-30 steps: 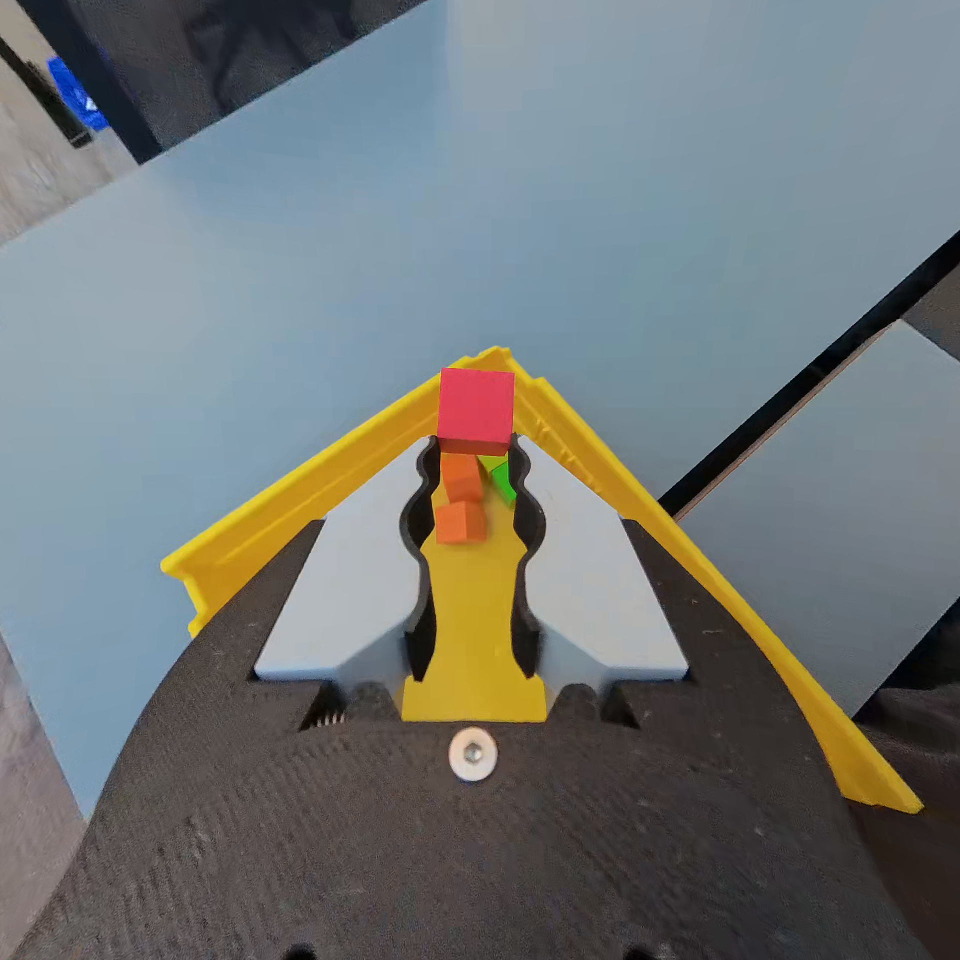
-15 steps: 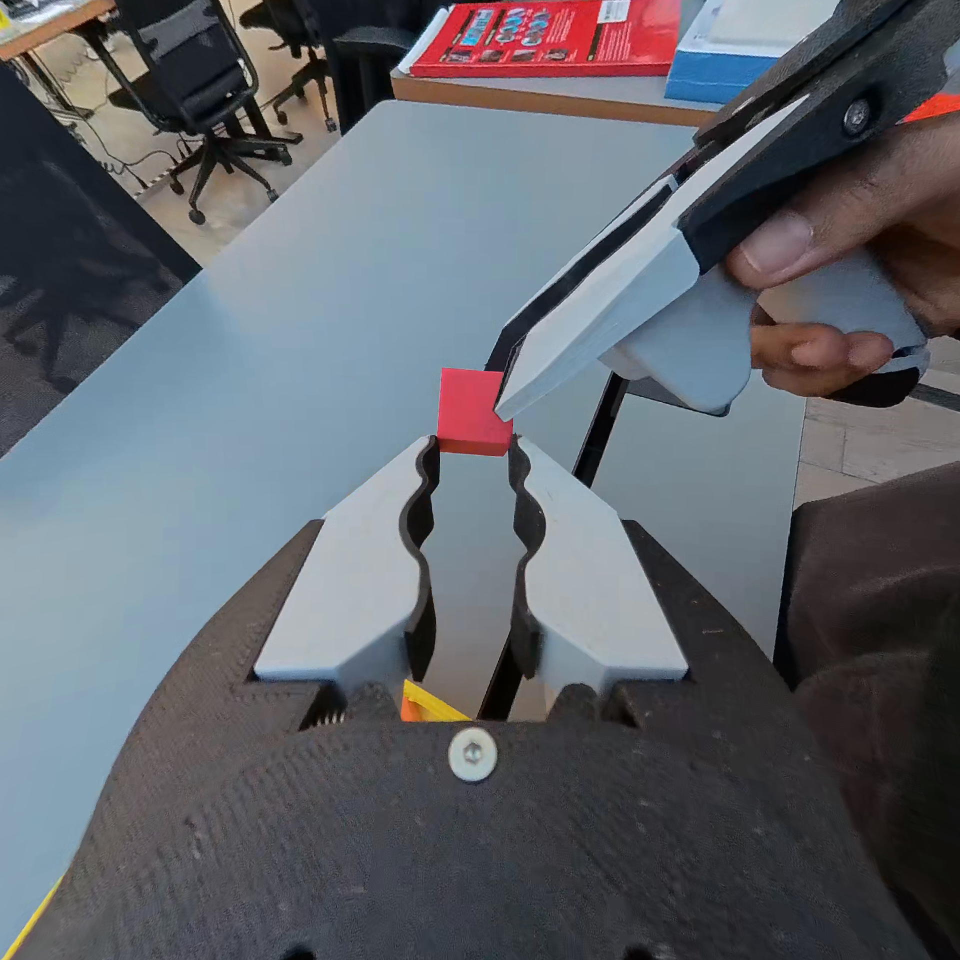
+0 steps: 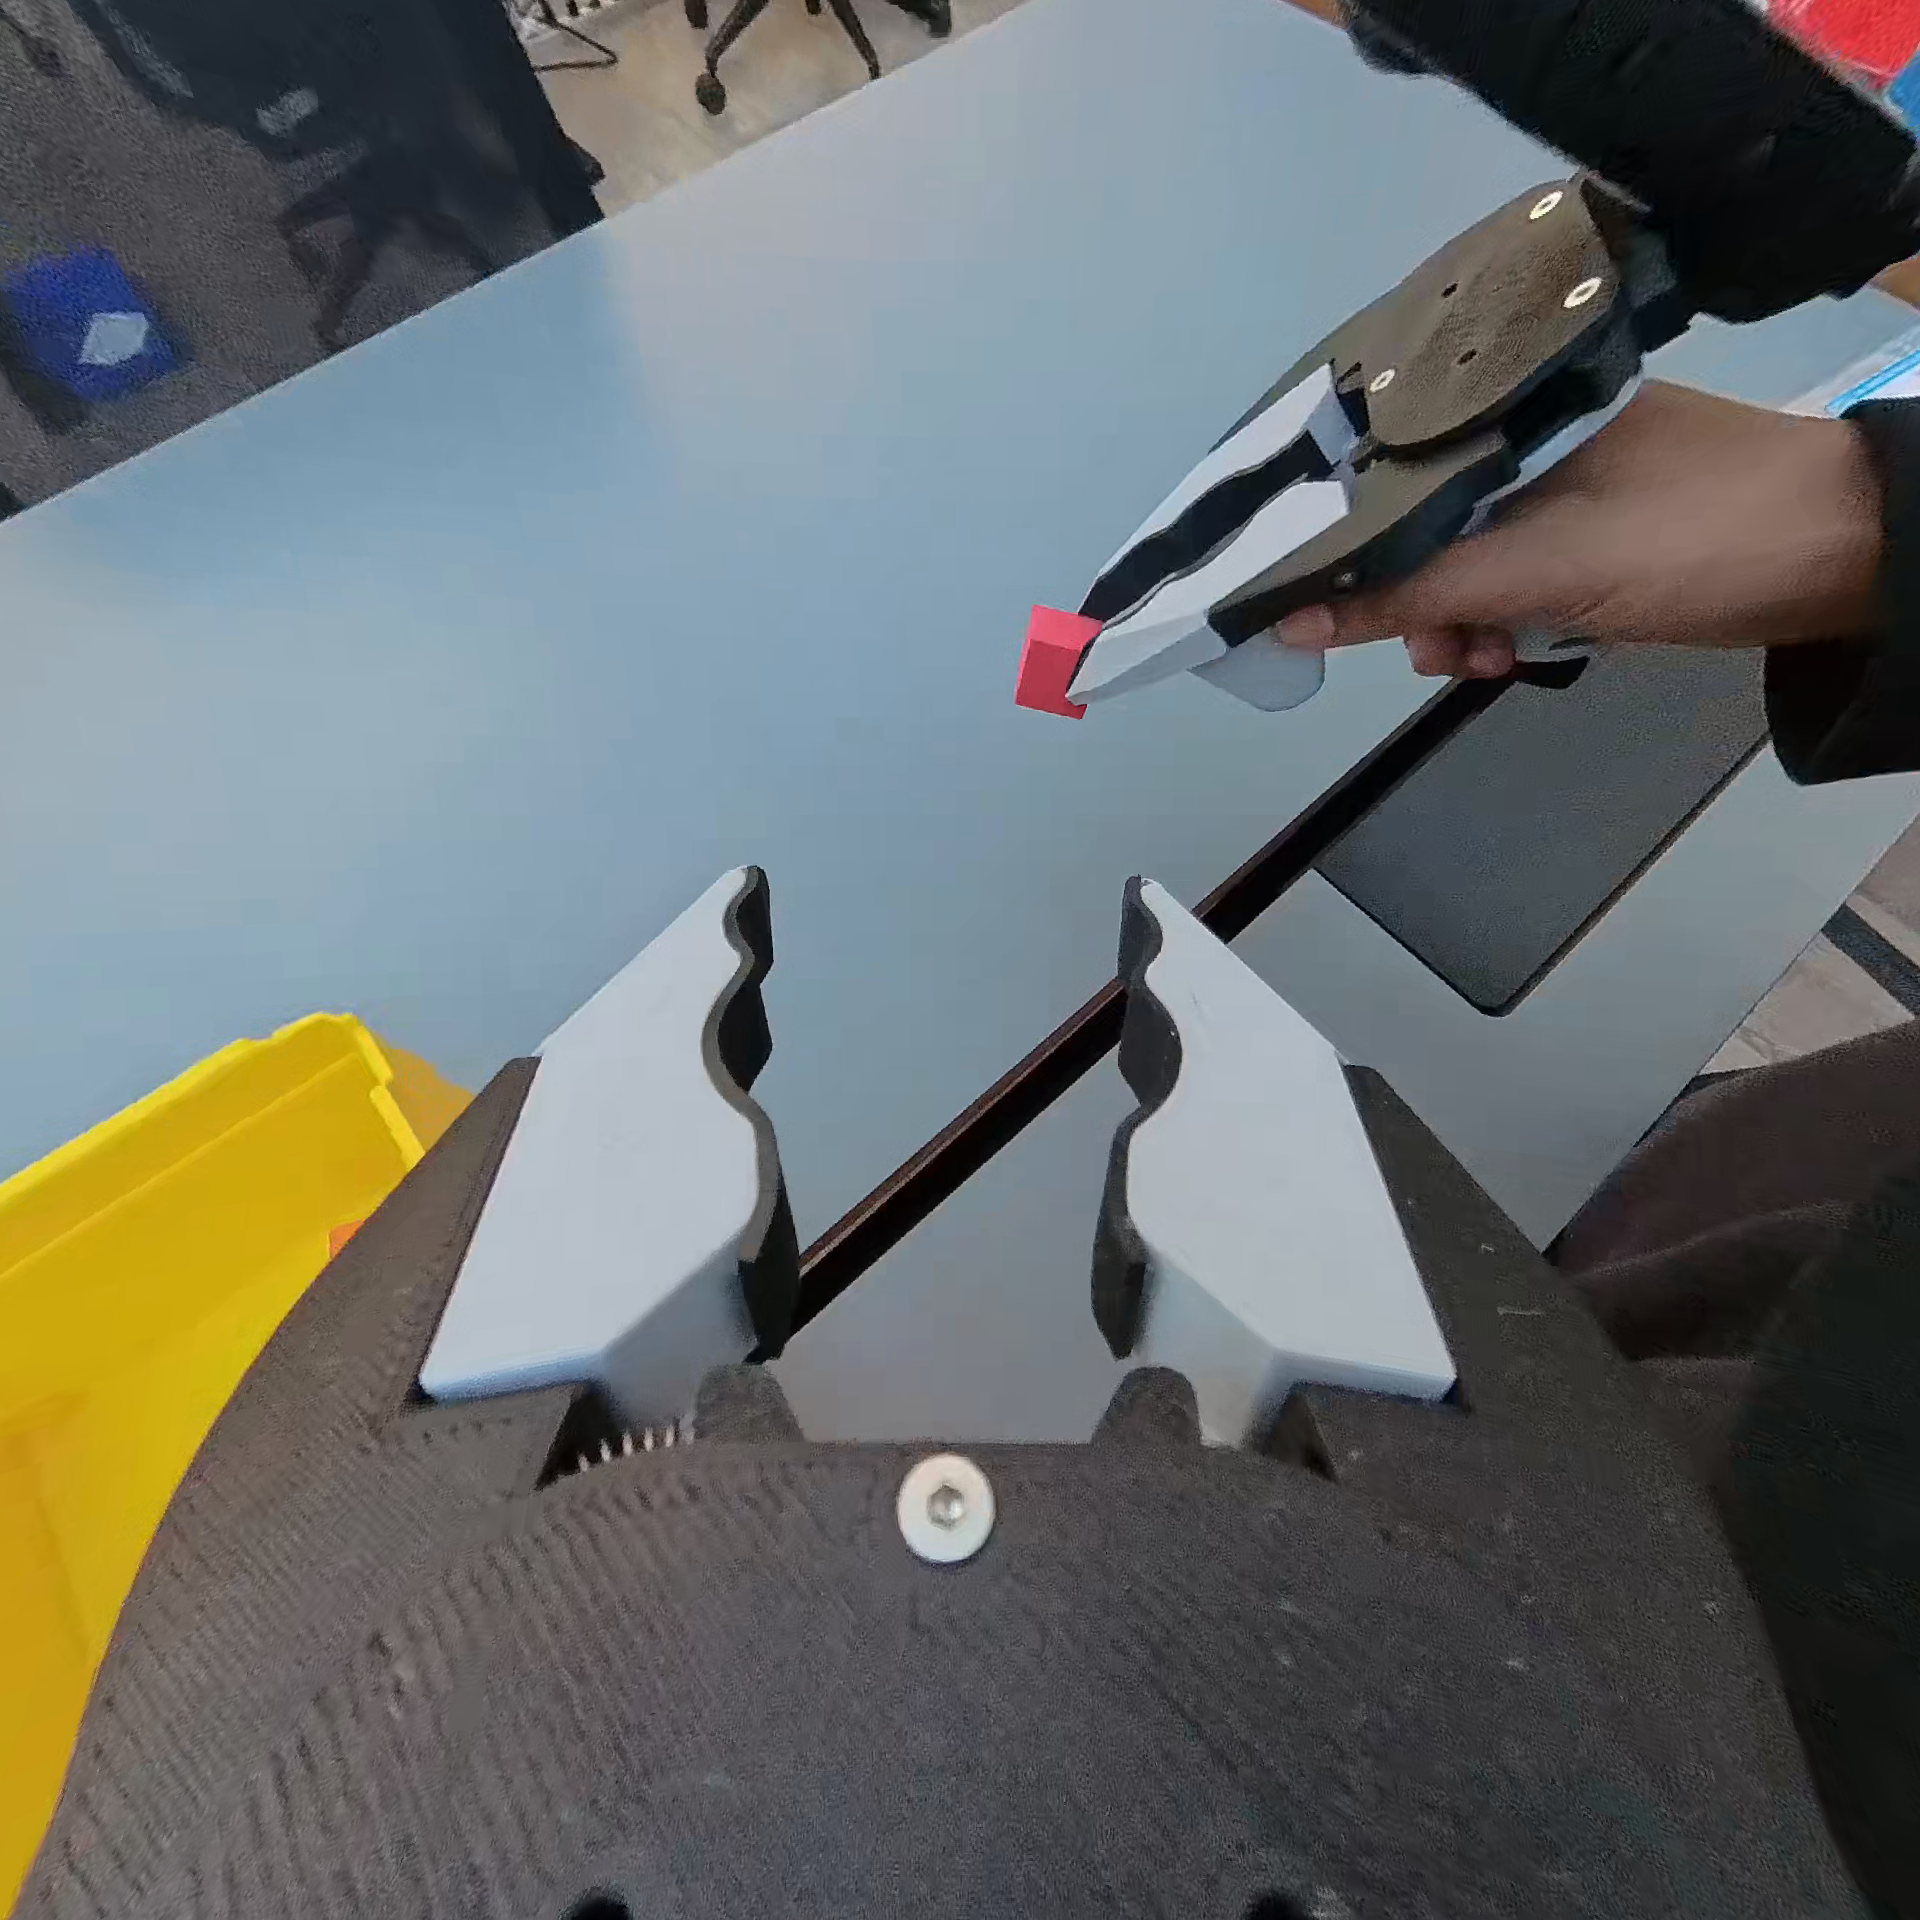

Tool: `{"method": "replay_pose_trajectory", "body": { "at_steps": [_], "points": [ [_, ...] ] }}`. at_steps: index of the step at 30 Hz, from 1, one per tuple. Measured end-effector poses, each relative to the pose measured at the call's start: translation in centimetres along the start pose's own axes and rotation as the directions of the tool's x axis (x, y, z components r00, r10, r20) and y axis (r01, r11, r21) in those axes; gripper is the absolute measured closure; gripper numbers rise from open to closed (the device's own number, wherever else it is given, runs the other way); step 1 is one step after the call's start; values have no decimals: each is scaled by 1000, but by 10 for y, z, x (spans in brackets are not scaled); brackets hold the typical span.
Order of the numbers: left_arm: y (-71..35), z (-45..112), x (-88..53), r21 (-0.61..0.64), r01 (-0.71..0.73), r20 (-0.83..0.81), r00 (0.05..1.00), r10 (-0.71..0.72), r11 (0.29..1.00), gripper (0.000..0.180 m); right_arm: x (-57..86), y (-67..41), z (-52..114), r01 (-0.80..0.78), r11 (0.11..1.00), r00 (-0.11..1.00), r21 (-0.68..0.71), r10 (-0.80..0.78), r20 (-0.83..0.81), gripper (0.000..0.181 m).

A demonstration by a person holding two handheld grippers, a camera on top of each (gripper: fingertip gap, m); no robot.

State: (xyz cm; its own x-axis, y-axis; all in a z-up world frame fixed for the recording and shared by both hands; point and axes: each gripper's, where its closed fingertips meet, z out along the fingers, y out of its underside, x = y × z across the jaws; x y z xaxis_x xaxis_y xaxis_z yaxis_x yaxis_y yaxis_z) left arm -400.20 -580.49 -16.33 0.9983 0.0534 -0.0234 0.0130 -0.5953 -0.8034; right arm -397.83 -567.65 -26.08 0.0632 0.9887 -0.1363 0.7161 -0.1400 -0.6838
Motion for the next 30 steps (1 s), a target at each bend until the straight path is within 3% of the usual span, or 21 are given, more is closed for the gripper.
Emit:
{"method": "replay_pose_trajectory", "body": {
  "at_steps": [4,7,10,12,16,21,26,30],
  "points": [
    [31,-27,0,-81,81,153,986,-68,993,116,5,34,37,286,955,955,-80,-277,108,155],
    [51,-48,-2,-82,203,224,958,-181,976,118,-2,50,49,480,870,868,-112,-453,203,154],
    [63,-63,-9,-66,280,263,931,-254,958,119,-3,56,54,581,806,803,-114,-544,242,154],
    [72,-69,-20,-70,294,300,918,-261,953,121,-2,59,55,590,795,799,-143,-549,246,138],
    [84,-74,-52,-60,323,325,901,-288,945,121,-2,60,39,485,855,871,-183,-454,188,126],
    [118,-68,-121,-51,410,387,849,-360,911,129,-15,62,-1,165,978,984,-126,-155,82,129],
    [169,-24,-171,-157,406,355,874,-332,900,130,-38,74,-37,-119,990,993,-82,119,-4,133],
    [192,9,-189,-236,358,286,914,-287,903,133,-54,73,-53,-211,976,976,-54,208,-69,134]
  ]
}}
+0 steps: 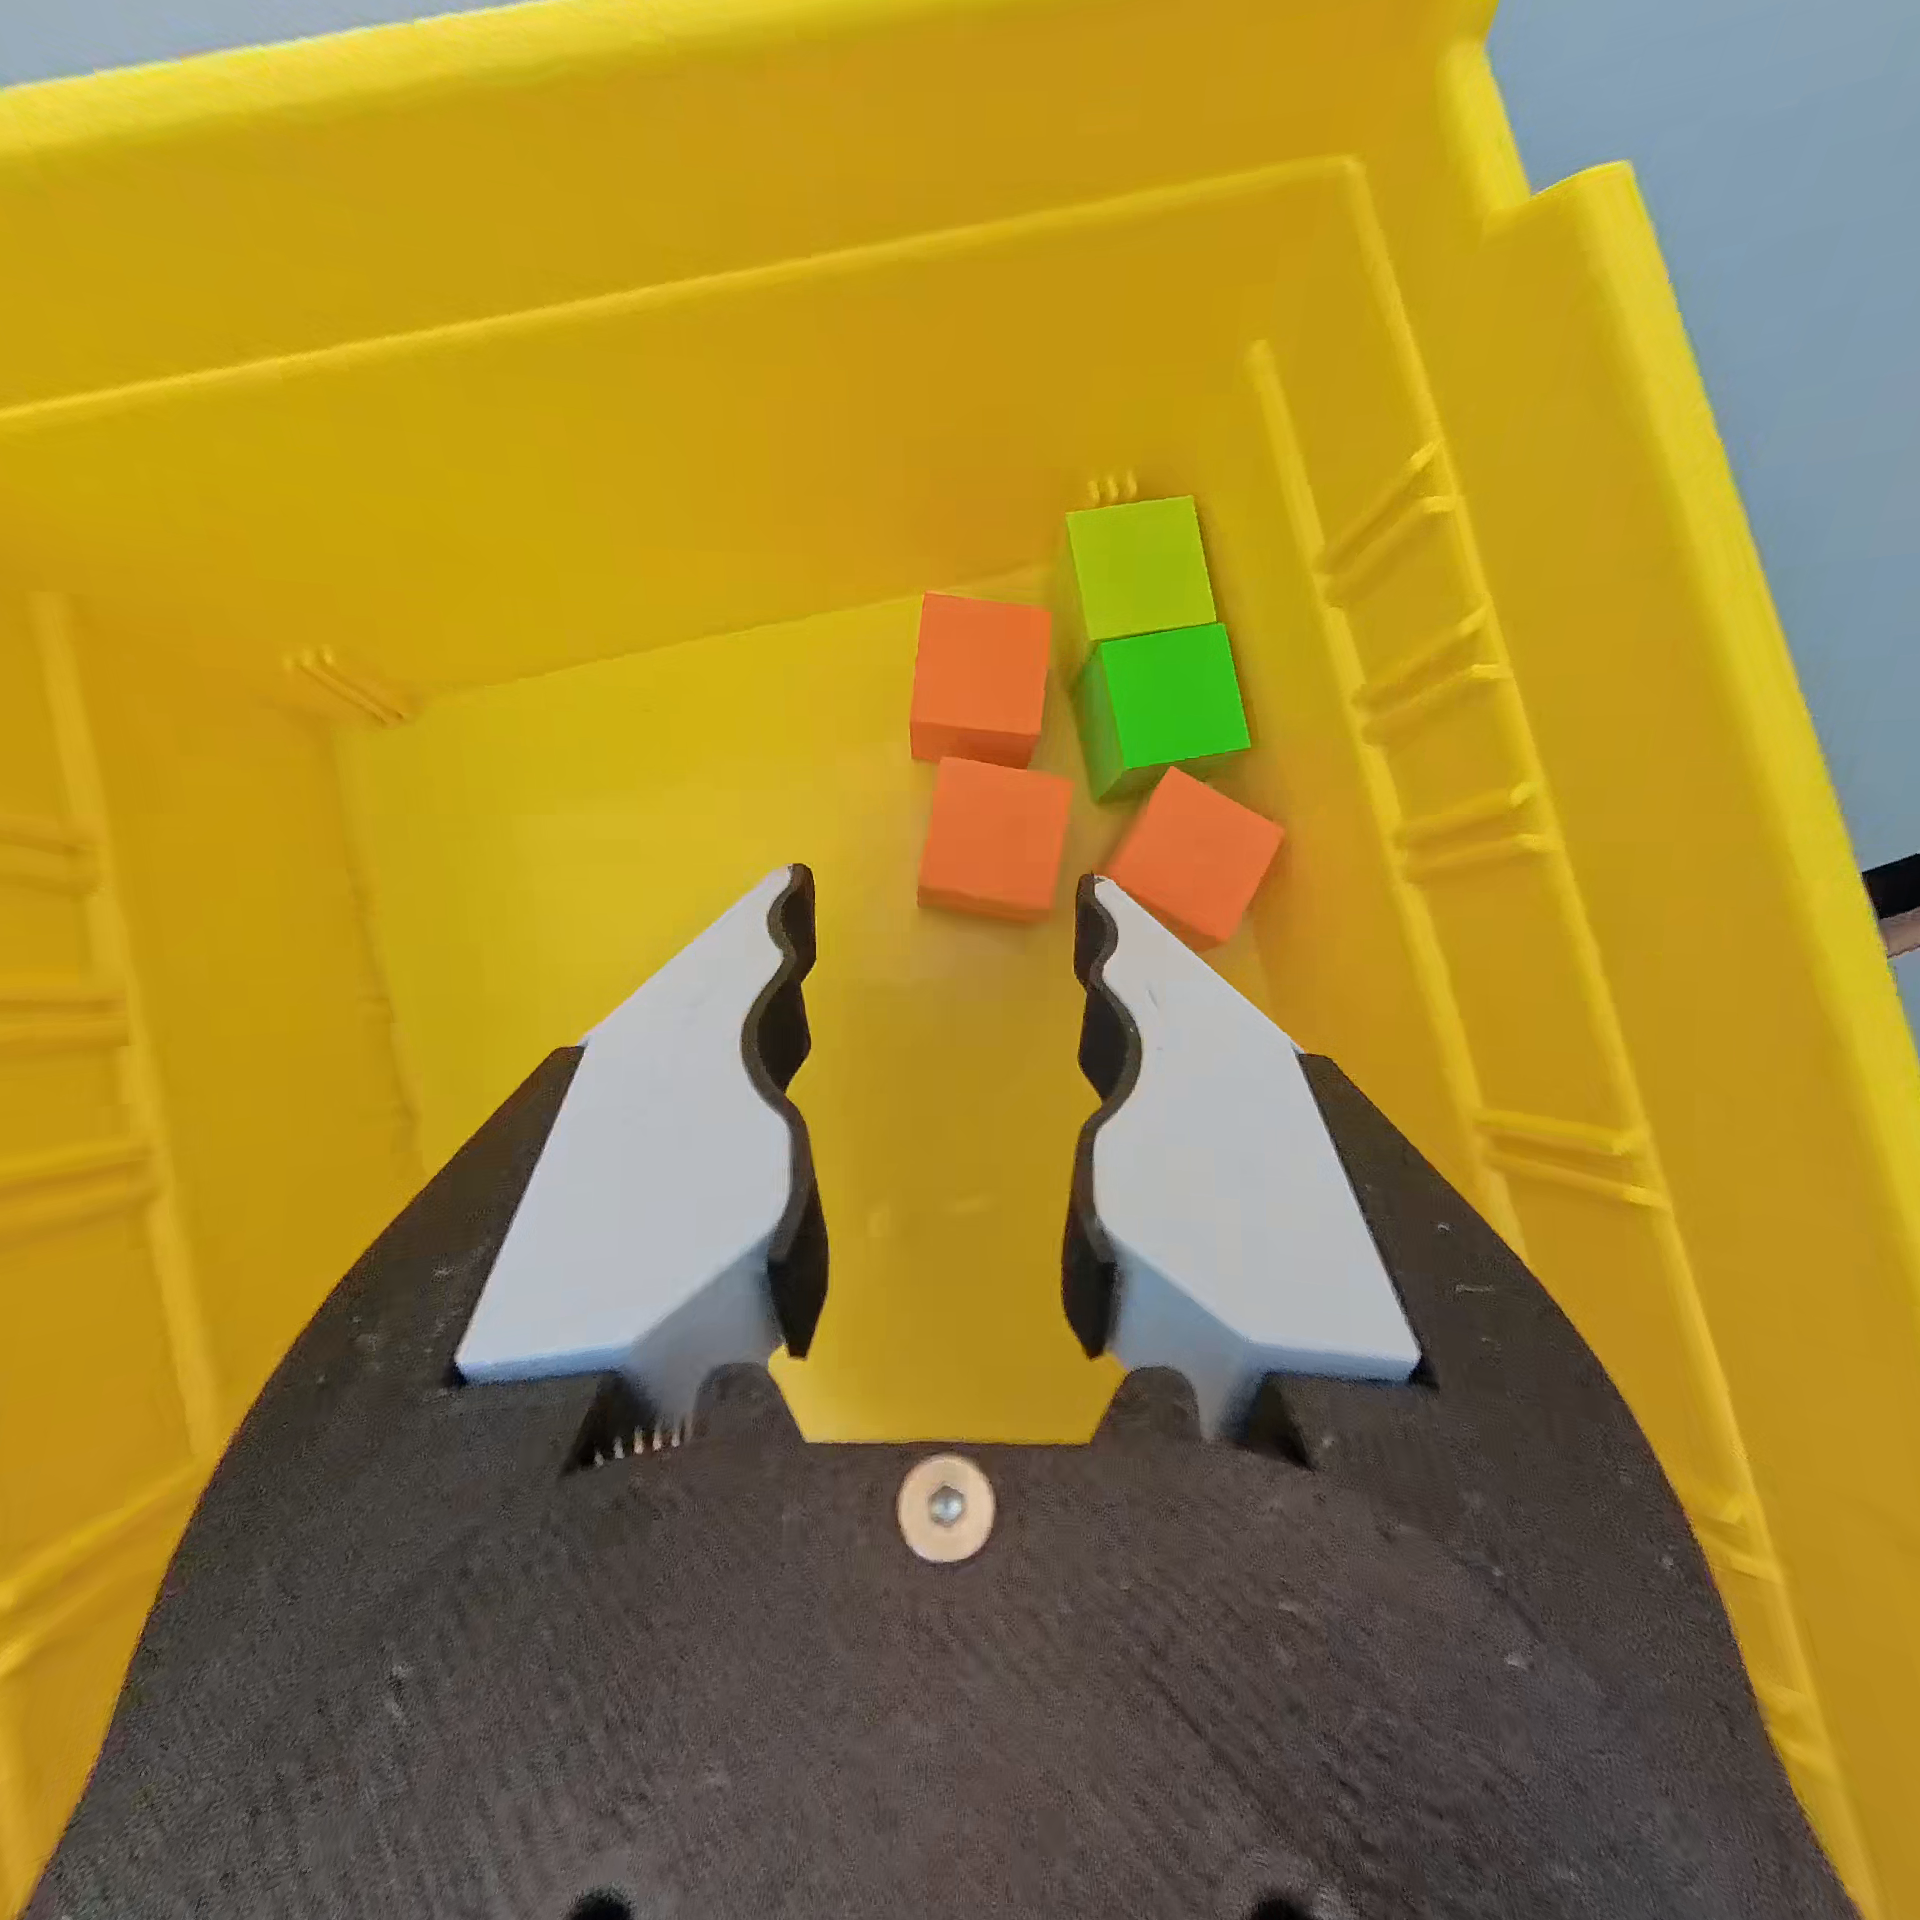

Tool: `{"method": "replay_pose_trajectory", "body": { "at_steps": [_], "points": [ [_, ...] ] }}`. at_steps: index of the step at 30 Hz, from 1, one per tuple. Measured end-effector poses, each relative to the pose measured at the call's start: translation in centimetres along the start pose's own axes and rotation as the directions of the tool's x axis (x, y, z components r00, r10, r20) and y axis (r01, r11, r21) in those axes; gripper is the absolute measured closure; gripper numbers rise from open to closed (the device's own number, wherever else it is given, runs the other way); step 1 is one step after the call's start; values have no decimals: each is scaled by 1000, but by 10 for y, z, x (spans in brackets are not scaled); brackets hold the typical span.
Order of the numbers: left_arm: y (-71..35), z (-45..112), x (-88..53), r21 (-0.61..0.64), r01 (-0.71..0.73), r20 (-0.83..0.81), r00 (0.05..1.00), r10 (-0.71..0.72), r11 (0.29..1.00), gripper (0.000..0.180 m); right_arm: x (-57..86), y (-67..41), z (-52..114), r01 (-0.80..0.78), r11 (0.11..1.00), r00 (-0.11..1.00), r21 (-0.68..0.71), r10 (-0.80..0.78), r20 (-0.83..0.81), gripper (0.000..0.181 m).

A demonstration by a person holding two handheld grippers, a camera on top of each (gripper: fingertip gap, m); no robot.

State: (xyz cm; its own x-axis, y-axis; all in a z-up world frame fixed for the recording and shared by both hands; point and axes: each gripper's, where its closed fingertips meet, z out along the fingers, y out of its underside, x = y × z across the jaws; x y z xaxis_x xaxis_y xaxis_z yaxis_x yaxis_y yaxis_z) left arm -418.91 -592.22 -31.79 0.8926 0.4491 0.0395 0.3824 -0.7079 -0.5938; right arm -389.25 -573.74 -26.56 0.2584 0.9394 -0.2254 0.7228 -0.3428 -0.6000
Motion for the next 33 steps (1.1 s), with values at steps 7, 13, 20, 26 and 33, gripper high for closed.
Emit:
{"method": "replay_pose_trajectory", "body": {
  "at_steps": [7,13,20,26,33],
  "points": [
    [-24,-15,6,66,-52,-144,988,61,996,157,-41,-26,-7,20,998,999,52,-17,-46,134],
    [-93,-106,85,333,-40,-480,853,205,942,156,-120,-98,-7,192,960,977,204,-206,51,129],
    [-149,-176,174,-116,493,-954,186,-234,863,158,-166,-172,-31,532,736,839,419,-526,-140,127],
    [-142,-169,204,-93,398,-948,246,-204,913,158,-162,-186,-48,638,644,760,422,-616,-209,155],
    [-132,-144,208,-77,315,-900,387,-201,946,137,-111,-161,-34,607,741,795,288,-566,-220,157]
  ]
}}
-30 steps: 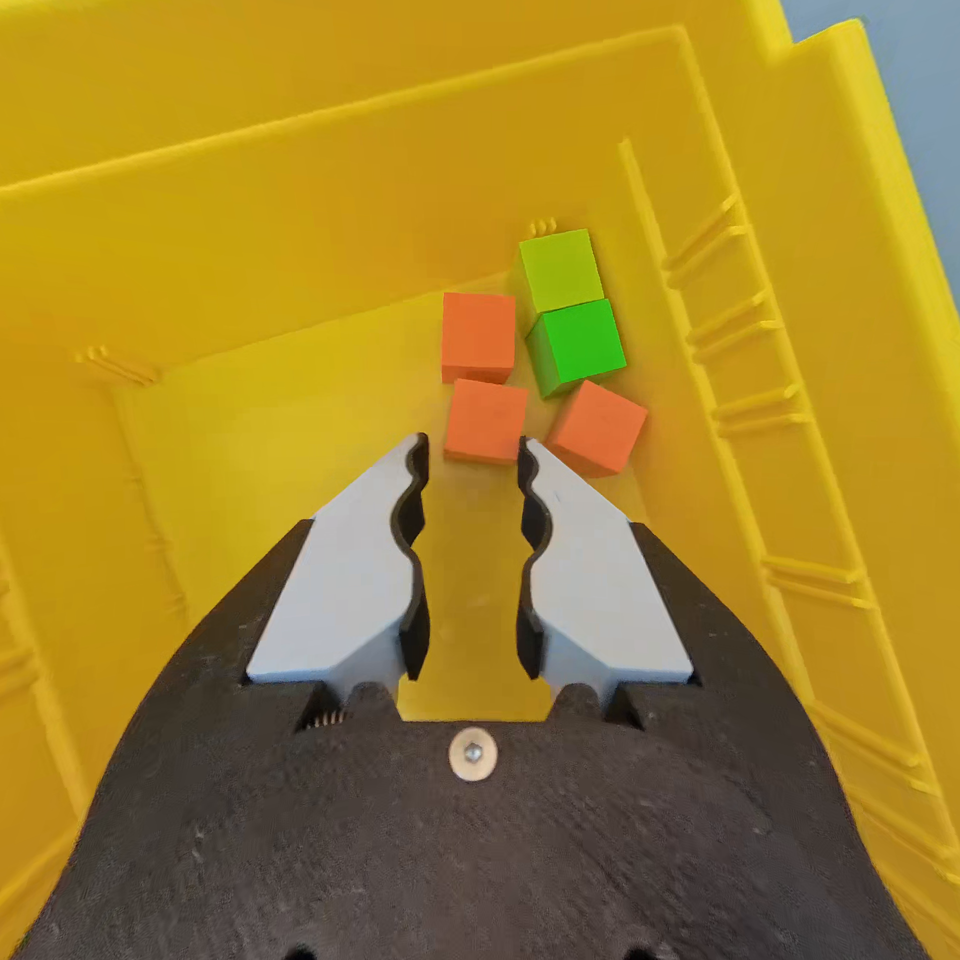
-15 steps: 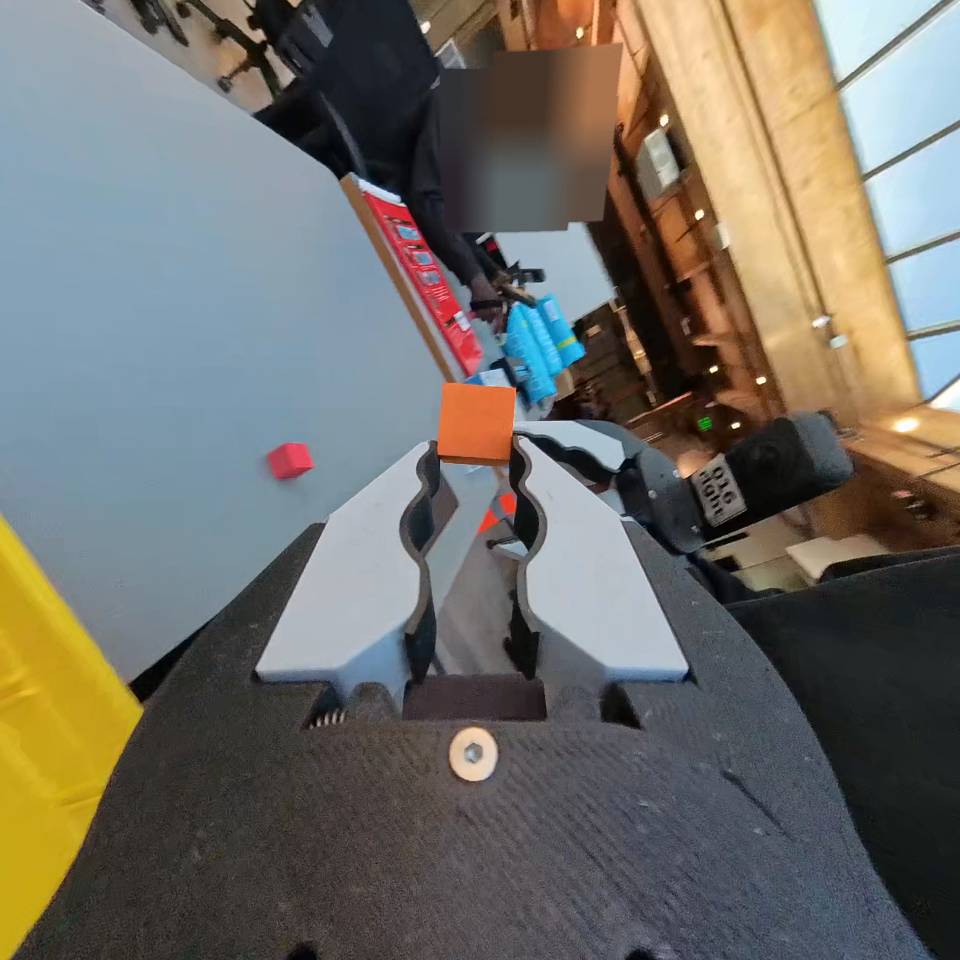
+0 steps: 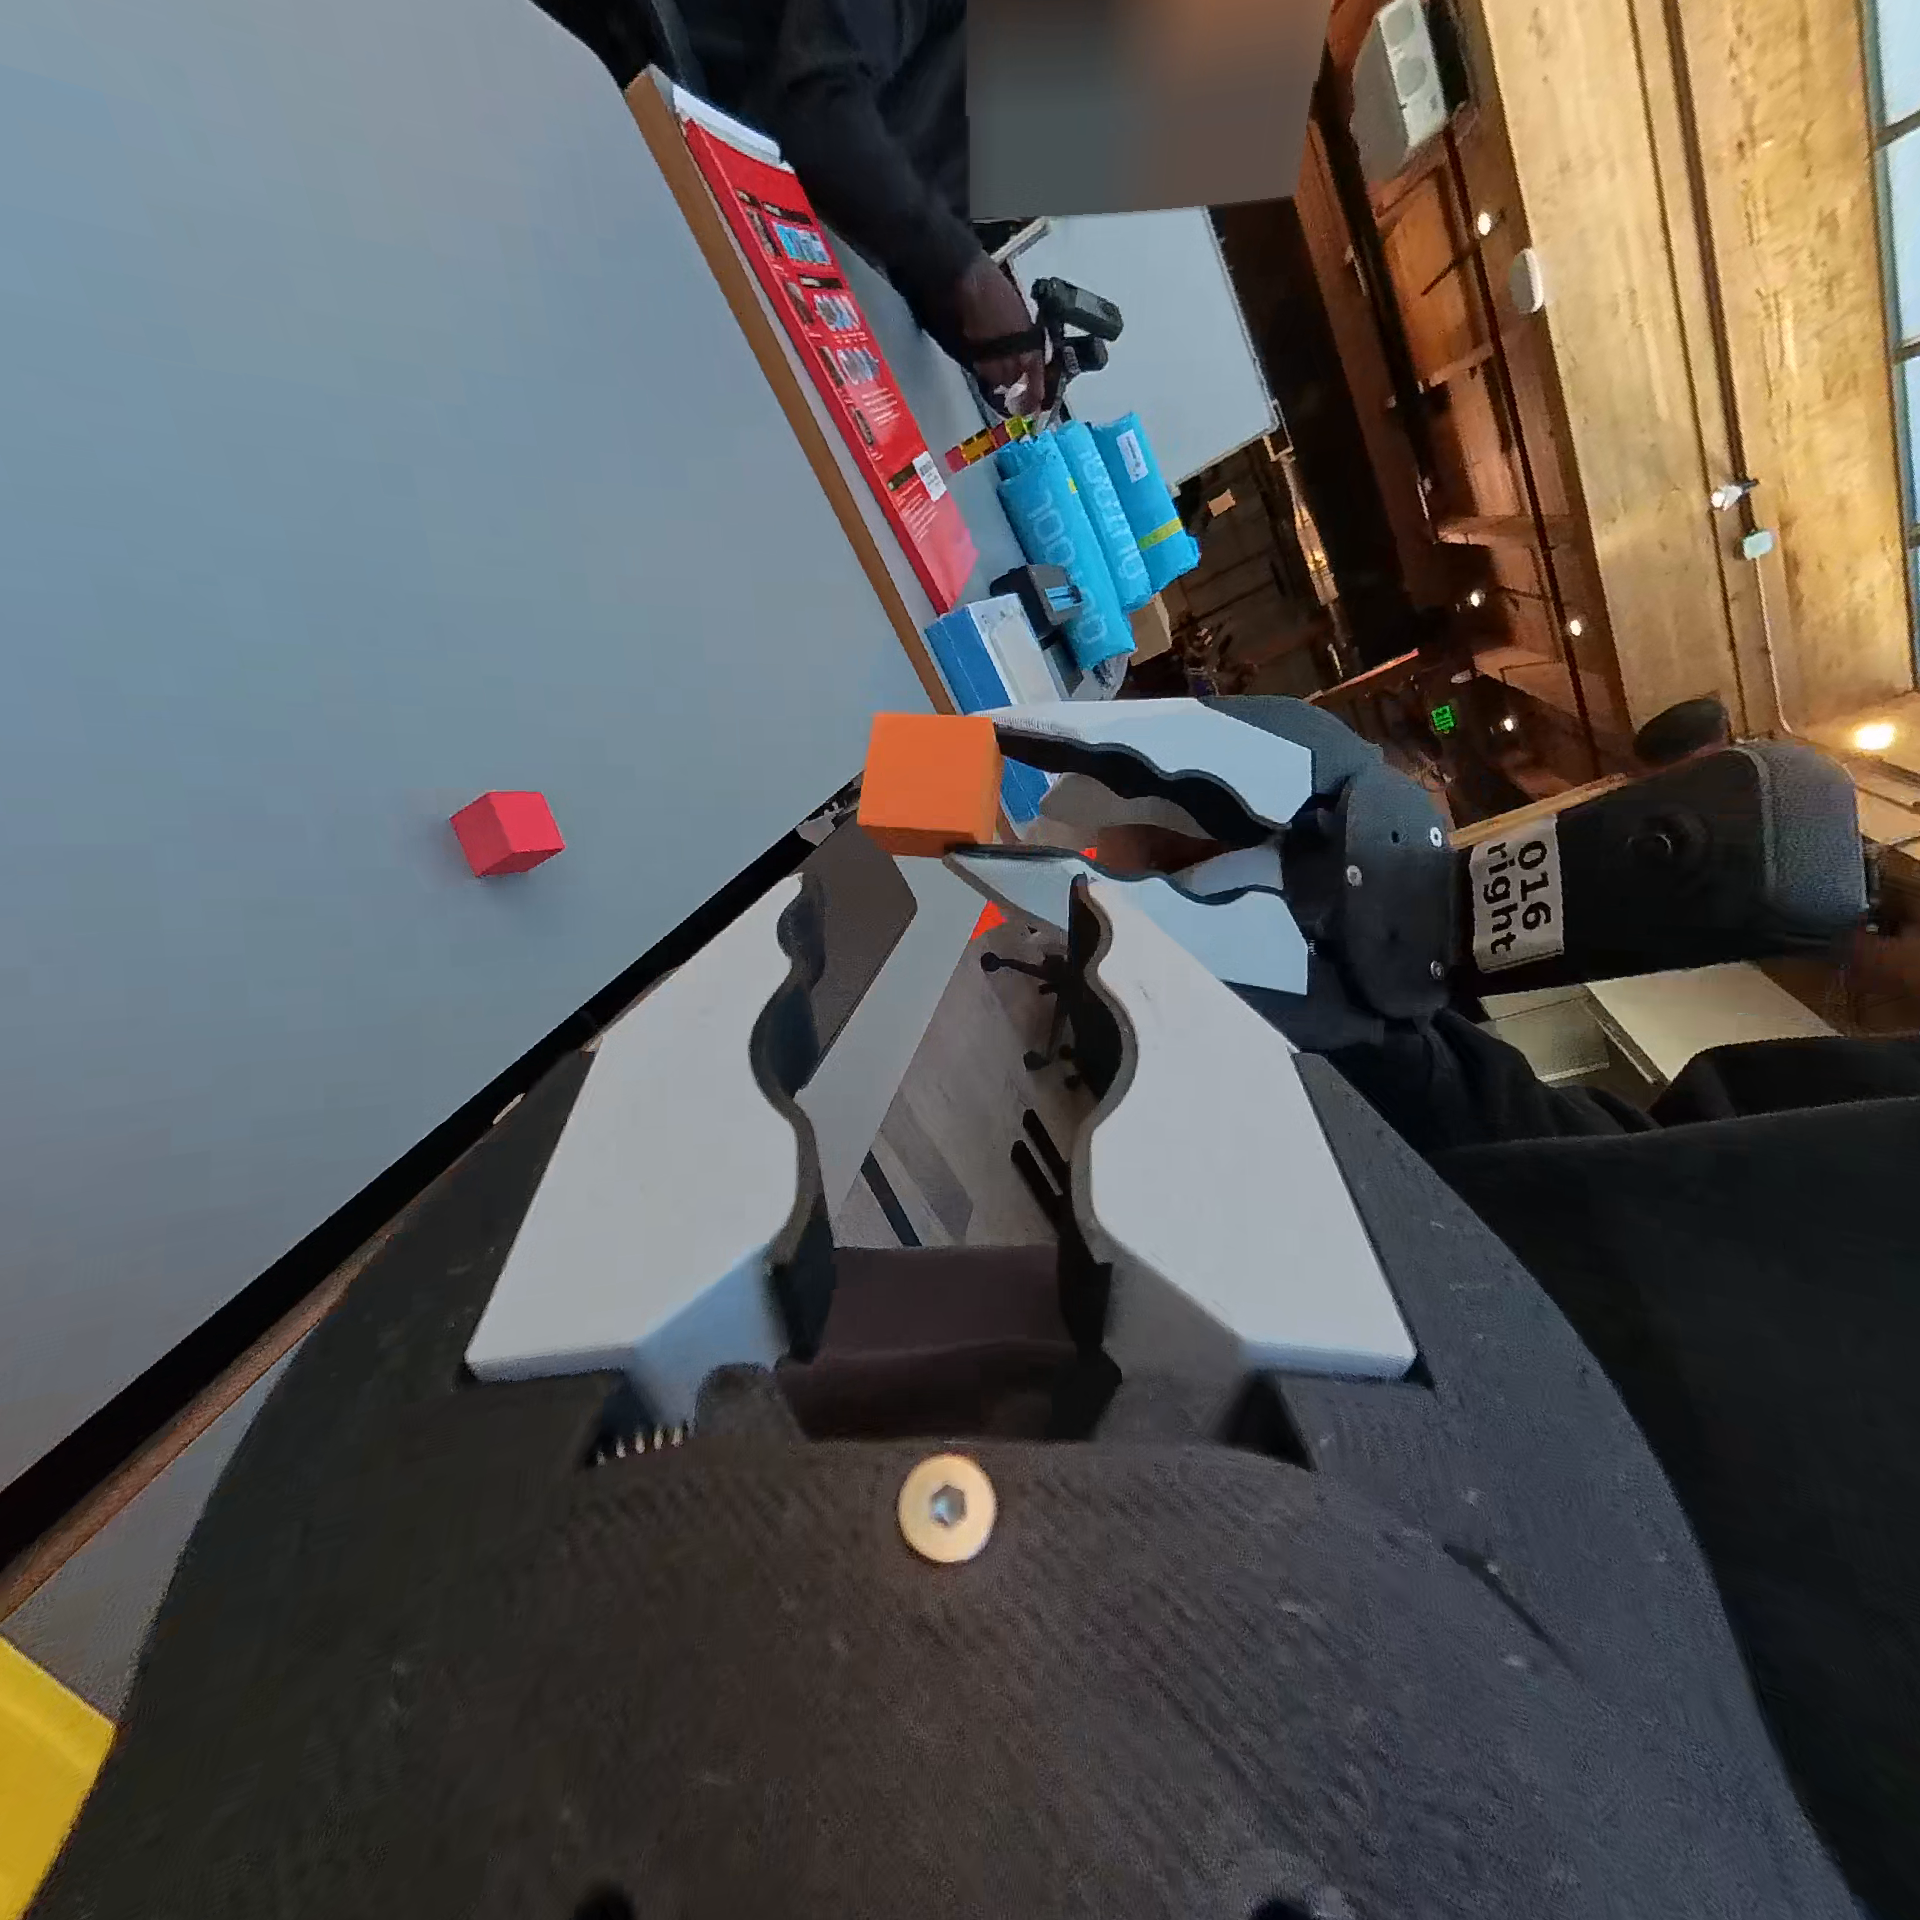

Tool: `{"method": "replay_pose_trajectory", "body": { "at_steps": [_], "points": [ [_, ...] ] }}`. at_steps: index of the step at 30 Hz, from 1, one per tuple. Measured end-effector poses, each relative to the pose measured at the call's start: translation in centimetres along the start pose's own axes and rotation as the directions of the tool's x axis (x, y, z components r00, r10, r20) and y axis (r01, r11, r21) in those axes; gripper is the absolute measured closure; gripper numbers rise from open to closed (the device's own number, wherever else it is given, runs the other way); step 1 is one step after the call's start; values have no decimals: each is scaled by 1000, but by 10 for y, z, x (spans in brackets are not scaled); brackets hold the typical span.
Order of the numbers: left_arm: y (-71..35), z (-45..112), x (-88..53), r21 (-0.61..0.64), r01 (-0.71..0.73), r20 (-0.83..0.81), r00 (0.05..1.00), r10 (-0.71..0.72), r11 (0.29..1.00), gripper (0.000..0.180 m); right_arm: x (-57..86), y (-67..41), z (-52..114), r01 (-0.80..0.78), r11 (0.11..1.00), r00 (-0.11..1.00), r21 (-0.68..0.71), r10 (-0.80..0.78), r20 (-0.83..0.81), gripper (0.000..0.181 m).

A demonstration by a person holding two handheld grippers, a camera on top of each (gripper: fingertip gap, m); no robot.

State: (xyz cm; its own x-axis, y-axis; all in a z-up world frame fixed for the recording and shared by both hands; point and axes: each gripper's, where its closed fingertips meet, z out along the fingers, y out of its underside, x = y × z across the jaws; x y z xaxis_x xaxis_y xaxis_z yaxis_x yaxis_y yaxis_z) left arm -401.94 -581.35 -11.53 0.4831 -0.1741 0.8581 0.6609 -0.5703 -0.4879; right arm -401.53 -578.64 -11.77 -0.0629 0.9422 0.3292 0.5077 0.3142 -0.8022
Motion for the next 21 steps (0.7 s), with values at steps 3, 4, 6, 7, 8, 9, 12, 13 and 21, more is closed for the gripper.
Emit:
{"method": "replay_pose_trajectory", "body": {
  "at_steps": [3,4,6,7,8,9,12,13,21],
  "points": [
    [1,-3,-6,15,8,24,1000,-9,1000,136,32,62,6,-214,968,977,-130,212,-30,157],
    [3,-4,-6,18,17,21,1000,-18,1000,136,39,84,9,-269,947,963,-177,270,-20,157],
    [7,-6,-6,23,37,15,999,-38,999,136,51,117,16,-332,912,938,-241,347,21,157],
    [9,-7,-6,23,47,14,999,-47,999,136,55,126,21,-342,904,929,-256,367,55,157],
    [13,-8,-6,20,55,14,998,-56,998,137,55,133,27,-330,904,924,-271,369,103,157],
    [16,-9,-7,16,62,14,998,-63,998,137,54,138,33,-296,911,922,-287,351,162,157],
    [25,-12,-8,1,80,18,997,-80,997,136,44,157,47,-162,926,904,-342,278,323,157],
    [26,-13,-8,2,84,23,996,-84,996,136,40,164,50,-120,925,894,-361,259,367,157],
    [37,-31,-27,62,116,130,984,-123,991,136,20,187,68,103,926,840,-362,115,531,157]
  ]
}}
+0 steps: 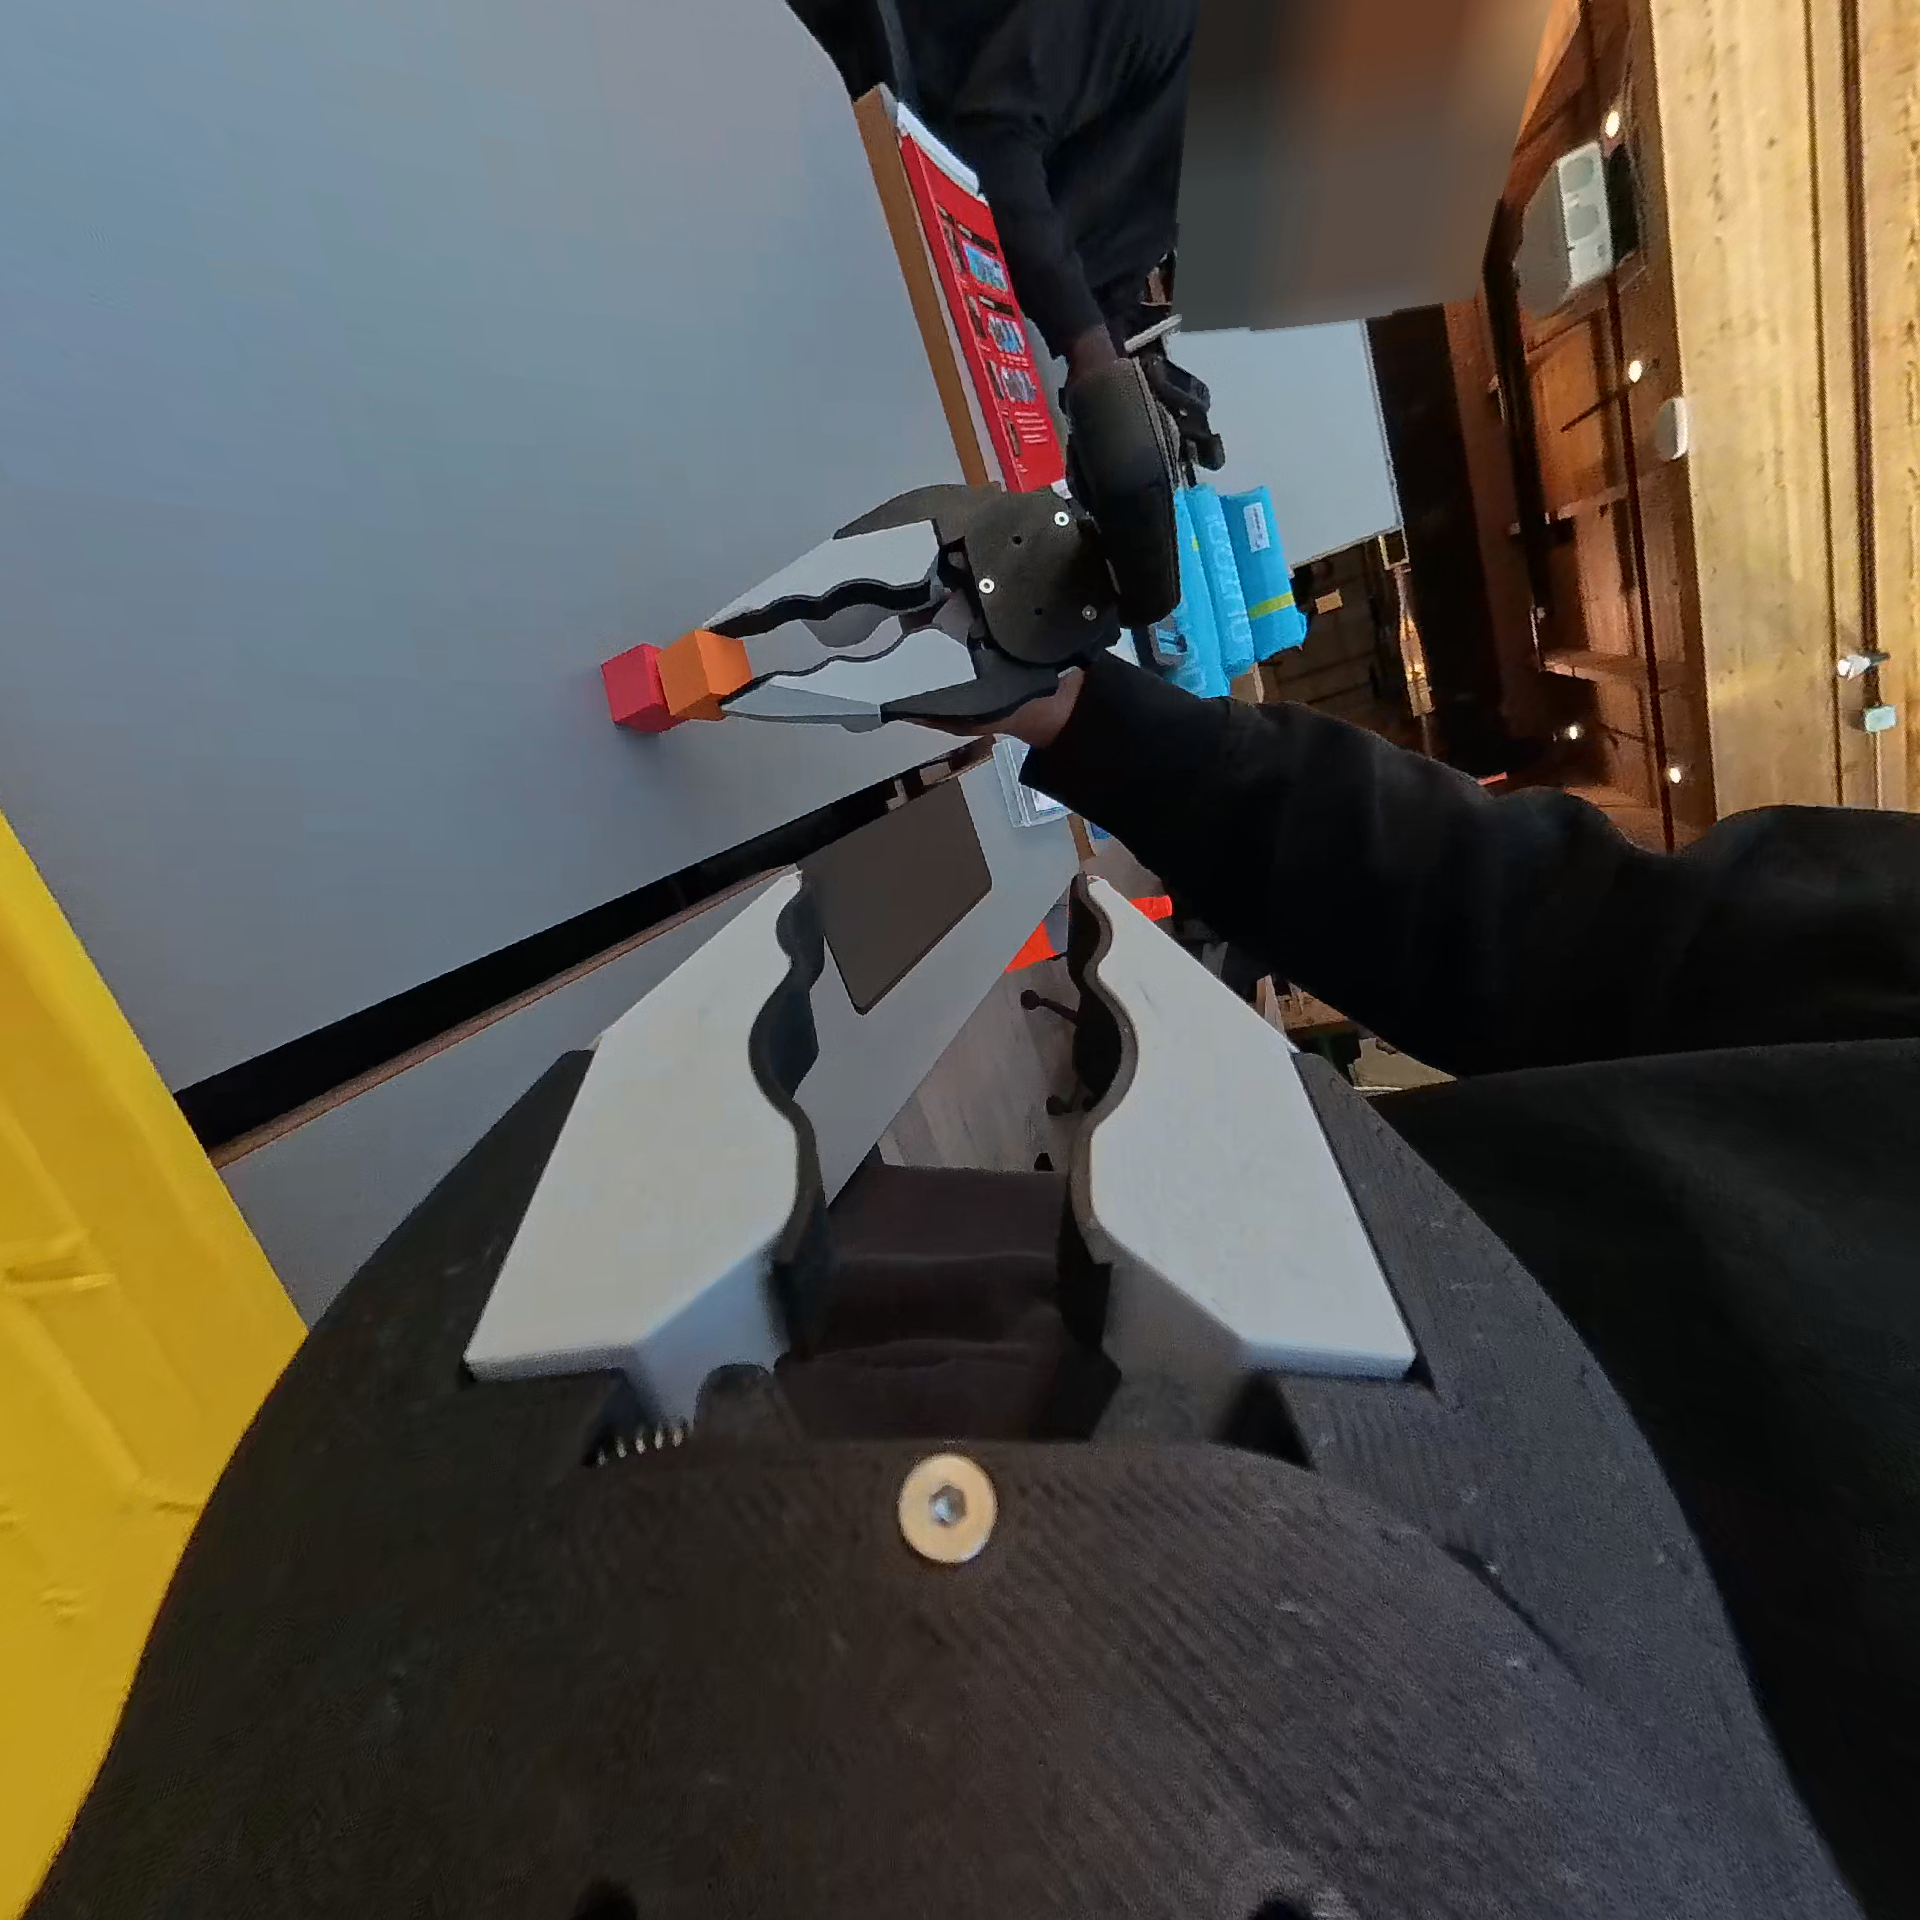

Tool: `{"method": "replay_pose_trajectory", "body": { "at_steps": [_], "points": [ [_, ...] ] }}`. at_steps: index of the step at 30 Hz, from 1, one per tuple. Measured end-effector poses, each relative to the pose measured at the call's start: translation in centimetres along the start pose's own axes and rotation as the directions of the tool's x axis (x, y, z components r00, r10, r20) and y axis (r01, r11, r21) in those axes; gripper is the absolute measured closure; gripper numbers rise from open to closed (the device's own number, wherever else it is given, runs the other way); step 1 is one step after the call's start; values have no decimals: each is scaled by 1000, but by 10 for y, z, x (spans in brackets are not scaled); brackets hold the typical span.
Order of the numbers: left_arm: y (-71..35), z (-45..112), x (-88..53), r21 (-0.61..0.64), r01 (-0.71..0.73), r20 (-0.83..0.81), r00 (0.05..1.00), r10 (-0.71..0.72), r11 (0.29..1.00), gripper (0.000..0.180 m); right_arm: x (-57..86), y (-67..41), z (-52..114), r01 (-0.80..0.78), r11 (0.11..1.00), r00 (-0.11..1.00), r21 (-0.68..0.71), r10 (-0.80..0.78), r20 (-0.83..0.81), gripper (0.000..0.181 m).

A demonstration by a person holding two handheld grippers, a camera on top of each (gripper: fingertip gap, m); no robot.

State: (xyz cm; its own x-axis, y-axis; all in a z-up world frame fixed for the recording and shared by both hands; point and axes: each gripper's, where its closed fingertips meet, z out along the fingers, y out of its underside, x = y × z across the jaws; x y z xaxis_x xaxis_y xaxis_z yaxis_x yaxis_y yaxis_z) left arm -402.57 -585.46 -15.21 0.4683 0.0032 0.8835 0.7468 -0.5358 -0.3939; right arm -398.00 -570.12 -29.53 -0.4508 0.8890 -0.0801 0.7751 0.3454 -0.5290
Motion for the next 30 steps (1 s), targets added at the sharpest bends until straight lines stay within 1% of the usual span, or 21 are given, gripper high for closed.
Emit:
{"method": "replay_pose_trajectory", "body": {
  "at_steps": [3,7,17,30],
  "points": [
    [2,-4,-5,13,24,17,1000,-24,1000,136,3,1,5,25,1000,1000,-6,-25,-1,157],
    [-1,-5,-9,20,35,26,999,-36,999,135,6,-1,5,2,1000,1000,18,-2,-2,157],
    [-9,-1,-8,14,25,21,999,-25,1000,135,10,-6,3,-37,998,998,59,40,-53,157],
    [-10,-2,-11,2,27,25,999,-27,1000,135,12,-5,5,-66,996,997,62,69,-47,157]
  ]
}}
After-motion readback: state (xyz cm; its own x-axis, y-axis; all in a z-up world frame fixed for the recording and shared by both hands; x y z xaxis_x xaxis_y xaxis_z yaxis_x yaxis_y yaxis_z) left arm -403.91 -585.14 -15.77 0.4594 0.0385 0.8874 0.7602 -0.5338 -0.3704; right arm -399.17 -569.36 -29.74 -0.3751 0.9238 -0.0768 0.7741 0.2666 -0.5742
